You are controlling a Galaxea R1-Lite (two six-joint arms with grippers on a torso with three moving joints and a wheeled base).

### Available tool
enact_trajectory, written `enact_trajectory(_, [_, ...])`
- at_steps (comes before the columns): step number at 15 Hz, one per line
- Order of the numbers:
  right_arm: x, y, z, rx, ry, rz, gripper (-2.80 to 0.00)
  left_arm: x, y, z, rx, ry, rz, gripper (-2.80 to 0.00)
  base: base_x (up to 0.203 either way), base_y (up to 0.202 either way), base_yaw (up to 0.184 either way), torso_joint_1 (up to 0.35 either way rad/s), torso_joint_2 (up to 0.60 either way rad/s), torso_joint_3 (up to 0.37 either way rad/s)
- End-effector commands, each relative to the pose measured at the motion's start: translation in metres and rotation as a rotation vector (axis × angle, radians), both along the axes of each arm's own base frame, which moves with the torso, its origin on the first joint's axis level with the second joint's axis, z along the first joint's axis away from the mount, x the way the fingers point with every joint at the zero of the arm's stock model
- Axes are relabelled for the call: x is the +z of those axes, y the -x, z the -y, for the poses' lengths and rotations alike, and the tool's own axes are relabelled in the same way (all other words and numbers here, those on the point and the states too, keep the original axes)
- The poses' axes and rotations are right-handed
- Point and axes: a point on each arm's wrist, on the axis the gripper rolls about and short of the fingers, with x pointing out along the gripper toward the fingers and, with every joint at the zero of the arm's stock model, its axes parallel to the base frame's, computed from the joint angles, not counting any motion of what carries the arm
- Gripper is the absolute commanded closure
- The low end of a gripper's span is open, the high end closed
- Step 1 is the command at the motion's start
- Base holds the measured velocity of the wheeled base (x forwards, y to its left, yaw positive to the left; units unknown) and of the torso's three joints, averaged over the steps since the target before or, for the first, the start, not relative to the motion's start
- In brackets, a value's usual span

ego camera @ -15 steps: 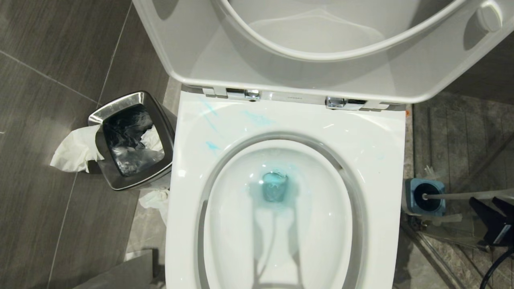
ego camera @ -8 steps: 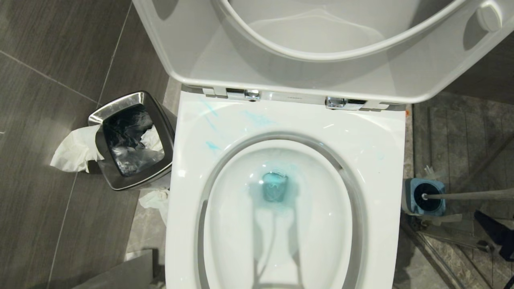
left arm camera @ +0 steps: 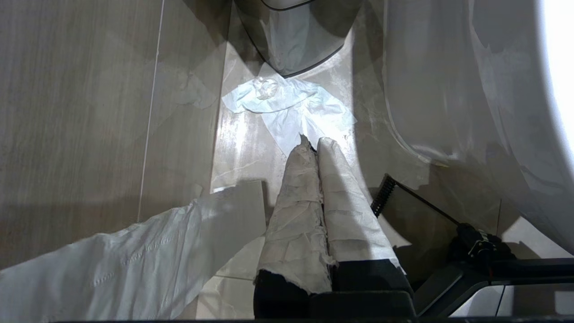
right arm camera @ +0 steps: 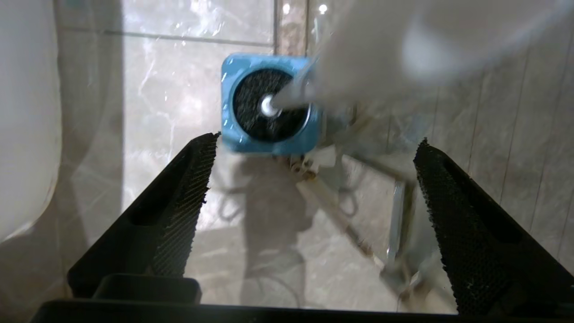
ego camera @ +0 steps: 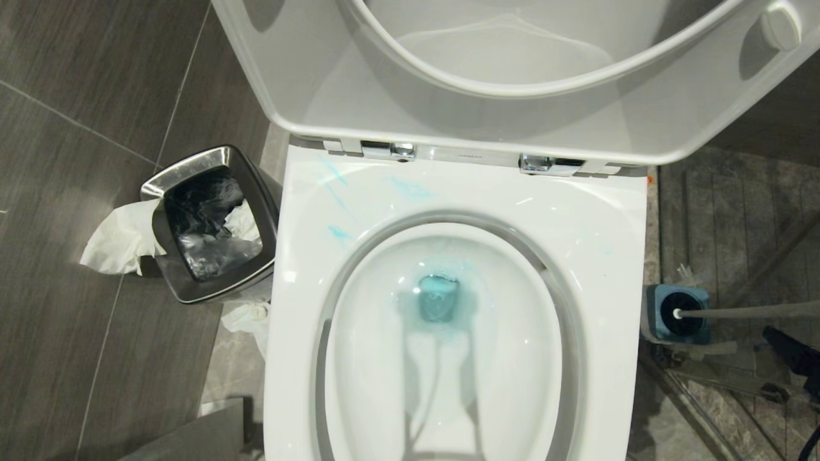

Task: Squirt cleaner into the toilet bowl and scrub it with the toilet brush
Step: Scrub the toilet bowl

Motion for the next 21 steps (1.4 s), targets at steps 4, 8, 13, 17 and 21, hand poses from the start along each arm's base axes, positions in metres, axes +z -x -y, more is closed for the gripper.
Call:
enact_trajectory(4, [-0.008,-0.027,0.016,0.026,0.011,-0.050,-2.80,0.000,0.000,0.000,0.000,0.000,-0.002,0.00,0.000,0.000,0.000,0.000,0.00,0.000])
enact_trajectory(8, [-0.010,-0.043,0.024,0.067,0.021,-0.053,-2.80,0.000,0.000,0.000,0.000,0.000,-0.002,0.00,0.000,0.000,0.000,0.000,0.00,0.000])
enact_trajectory(13, [0.002,-0.052,0.028,0.071,0.061,0.013,-2.80,0.000,0.000,0.000,0.000,0.000,-0.002,0.00,0.000,0.000,0.000,0.000,0.00,0.000])
enact_trajectory(17, [0.007,-0.050,0.027,0.071,0.077,0.041,-2.80,0.000,0.000,0.000,0.000,0.000,-0.002,0.00,0.000,0.000,0.000,0.000,0.00,0.000])
enact_trajectory(21, [0.008,-0.051,0.024,0.086,0.080,0.048,-2.80,0.000,0.000,0.000,0.000,0.000,-0.002,0.00,0.000,0.000,0.000,0.000,0.00,0.000])
